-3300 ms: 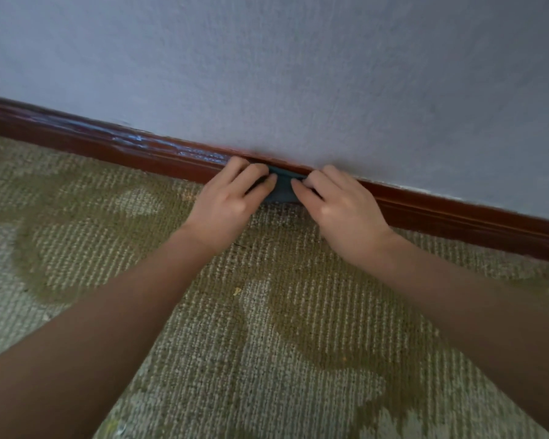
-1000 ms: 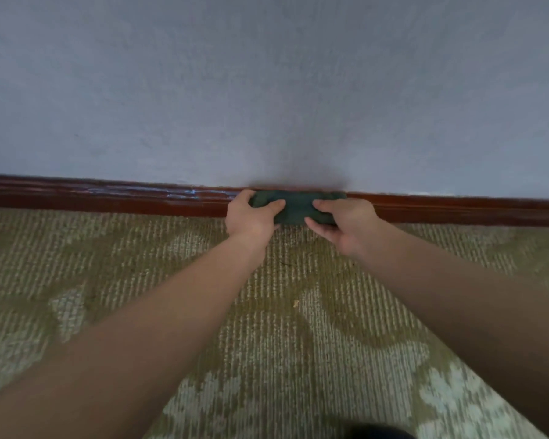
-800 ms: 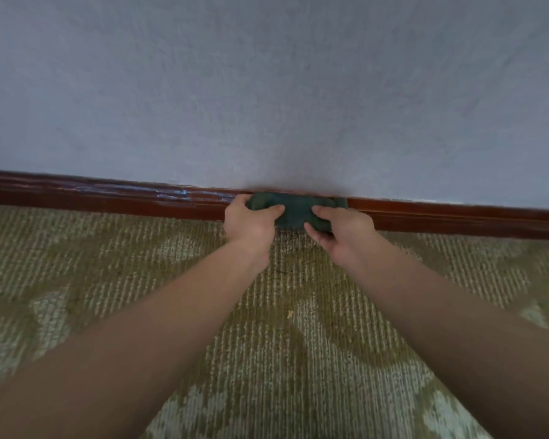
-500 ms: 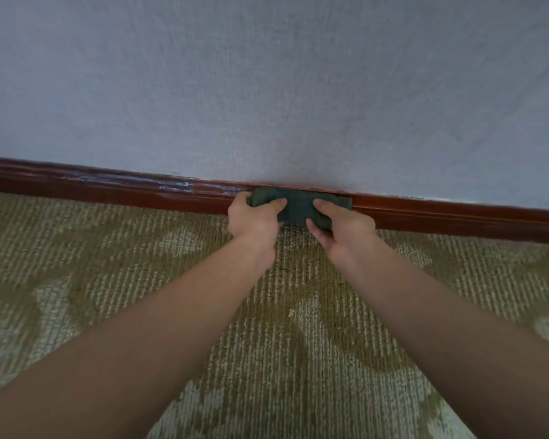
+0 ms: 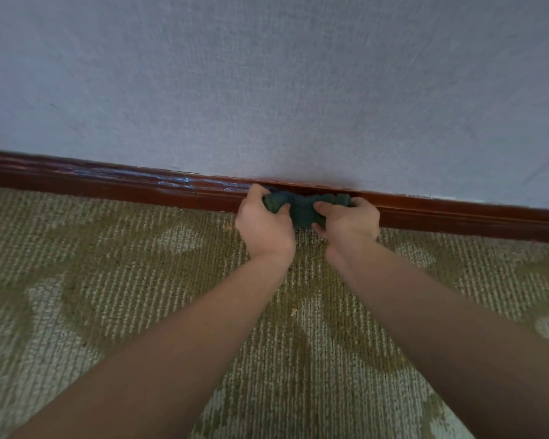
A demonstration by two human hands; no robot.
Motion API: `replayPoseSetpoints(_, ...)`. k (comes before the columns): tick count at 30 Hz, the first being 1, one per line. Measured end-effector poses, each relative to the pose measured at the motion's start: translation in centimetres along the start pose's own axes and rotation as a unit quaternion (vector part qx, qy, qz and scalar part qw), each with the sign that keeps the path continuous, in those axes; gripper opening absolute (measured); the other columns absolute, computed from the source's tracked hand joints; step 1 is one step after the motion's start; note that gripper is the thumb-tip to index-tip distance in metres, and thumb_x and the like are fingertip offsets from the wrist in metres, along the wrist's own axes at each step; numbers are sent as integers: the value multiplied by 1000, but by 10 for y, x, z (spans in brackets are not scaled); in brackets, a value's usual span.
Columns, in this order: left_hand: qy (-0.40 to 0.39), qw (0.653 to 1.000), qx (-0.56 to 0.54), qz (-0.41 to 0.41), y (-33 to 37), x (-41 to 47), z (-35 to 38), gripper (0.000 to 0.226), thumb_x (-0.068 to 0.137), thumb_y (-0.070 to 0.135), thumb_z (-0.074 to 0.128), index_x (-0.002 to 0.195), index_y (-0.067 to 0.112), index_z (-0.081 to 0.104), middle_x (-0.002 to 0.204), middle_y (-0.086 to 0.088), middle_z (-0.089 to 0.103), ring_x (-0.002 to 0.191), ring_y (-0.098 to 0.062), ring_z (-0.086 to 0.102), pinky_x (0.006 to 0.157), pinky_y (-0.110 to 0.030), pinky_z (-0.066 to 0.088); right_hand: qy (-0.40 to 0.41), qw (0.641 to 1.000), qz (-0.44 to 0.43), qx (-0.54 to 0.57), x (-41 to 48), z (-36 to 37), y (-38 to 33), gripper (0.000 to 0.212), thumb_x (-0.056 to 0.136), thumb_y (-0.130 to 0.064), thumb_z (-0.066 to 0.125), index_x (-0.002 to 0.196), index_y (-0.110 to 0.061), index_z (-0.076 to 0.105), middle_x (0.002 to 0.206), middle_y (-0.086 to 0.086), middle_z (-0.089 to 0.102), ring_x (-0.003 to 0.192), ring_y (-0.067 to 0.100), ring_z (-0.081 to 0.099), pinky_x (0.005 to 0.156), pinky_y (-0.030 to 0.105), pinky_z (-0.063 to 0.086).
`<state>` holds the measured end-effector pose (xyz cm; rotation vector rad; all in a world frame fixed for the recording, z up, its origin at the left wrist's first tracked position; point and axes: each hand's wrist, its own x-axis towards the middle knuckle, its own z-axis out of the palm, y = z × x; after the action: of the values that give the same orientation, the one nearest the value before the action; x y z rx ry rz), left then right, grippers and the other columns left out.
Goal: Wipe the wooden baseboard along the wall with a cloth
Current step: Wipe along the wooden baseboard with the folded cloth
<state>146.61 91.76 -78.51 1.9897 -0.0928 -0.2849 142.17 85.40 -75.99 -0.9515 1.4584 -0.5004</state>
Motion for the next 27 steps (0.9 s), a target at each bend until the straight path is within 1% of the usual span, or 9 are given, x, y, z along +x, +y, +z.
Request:
replayPoseSetpoints(6, 35, 994, -68, -76, 2, -2, 2, 20, 77, 10, 73, 78, 12, 53, 76, -1, 58, 72, -16, 55, 59, -18, 42, -26, 990, 43, 135, -5, -3, 1, 18, 78, 6, 69, 77, -8, 57, 80, 8, 60, 71, 20, 61, 52, 23, 57)
replayPoseSetpoints(9, 25, 987, -101, -124, 6, -2, 4, 17, 80, 11, 71, 86, 9, 55, 86, -6, 60, 80, -21, 59, 71, -29, 53, -43, 984, 62, 162, -5, -1, -2, 18, 79, 8, 66, 78, -7, 55, 81, 9, 59, 69, 21, 60, 54, 25, 57)
replayPoseSetpoints(11, 22, 987, -92, -128, 7, -1, 4, 16, 80, 10, 69, 87, 9, 54, 92, -9, 62, 86, -23, 60, 74, -31, 52, -48, 984, 60, 161, -5, 0, -3, 18, 79, 10, 66, 77, -5, 55, 80, 10, 58, 67, 21, 59, 55, 27, 58)
replayPoseSetpoints(13, 18, 996, -49, -66, 7, -1, 2, 15, 80, 6, 69, 85, 8, 54, 95, -13, 62, 87, -23, 58, 72, -24, 45, -53, 991, 37, 121, -2, -1, -2, 16, 79, 8, 66, 79, -4, 56, 83, 11, 60, 68, 21, 61, 56, 27, 58)
replayPoseSetpoints(15, 18, 1000, 10, 22, 6, -2, -3, 13, 79, 3, 68, 87, 4, 57, 96, -15, 59, 84, -20, 53, 68, -14, 34, -34, 998, -46, -9, 3, -4, 3, 16, 78, 0, 70, 79, -8, 57, 87, 10, 62, 73, 21, 63, 59, 31, 58)
replayPoseSetpoints(17, 13, 994, 60, 93, 4, -4, -6, 15, 79, 0, 67, 92, 1, 60, 97, -15, 57, 86, -21, 52, 70, -13, 31, 0, 968, -172, -183, 4, -6, 6, 17, 78, -10, 73, 74, -12, 56, 78, 3, 61, 73, 19, 61, 61, 30, 54)
replayPoseSetpoints(19, 8, 987, 88, 134, 4, -5, -7, 19, 79, -1, 67, 97, 1, 62, 99, -14, 57, 91, -24, 54, 76, -19, 36, 25, 928, -249, -276, 3, -5, 6, 17, 79, -15, 72, 76, -14, 55, 75, 0, 57, 72, 15, 55, 60, 23, 42)
replayPoseSetpoints(22, 7, 985, 92, 148, 3, -4, -9, 19, 79, -2, 67, 97, 1, 63, 99, -15, 57, 92, -27, 54, 77, -27, 41, 32, 908, -286, -305, 3, -5, 8, 12, 82, -15, 69, 85, -13, 57, 88, 6, 59, 78, 17, 53, 65, 24, 40)
replayPoseSetpoints(27, 4, 966, 149, 211, 0, -4, -13, 14, 78, -2, 65, 91, 0, 61, 99, -14, 58, 93, -29, 52, 72, -27, 38, 6, 894, -317, -316, 0, -9, 17, 16, 88, -19, 62, 89, -9, 50, 97, 14, 59, 81, 25, 57, 74, 39, 48)
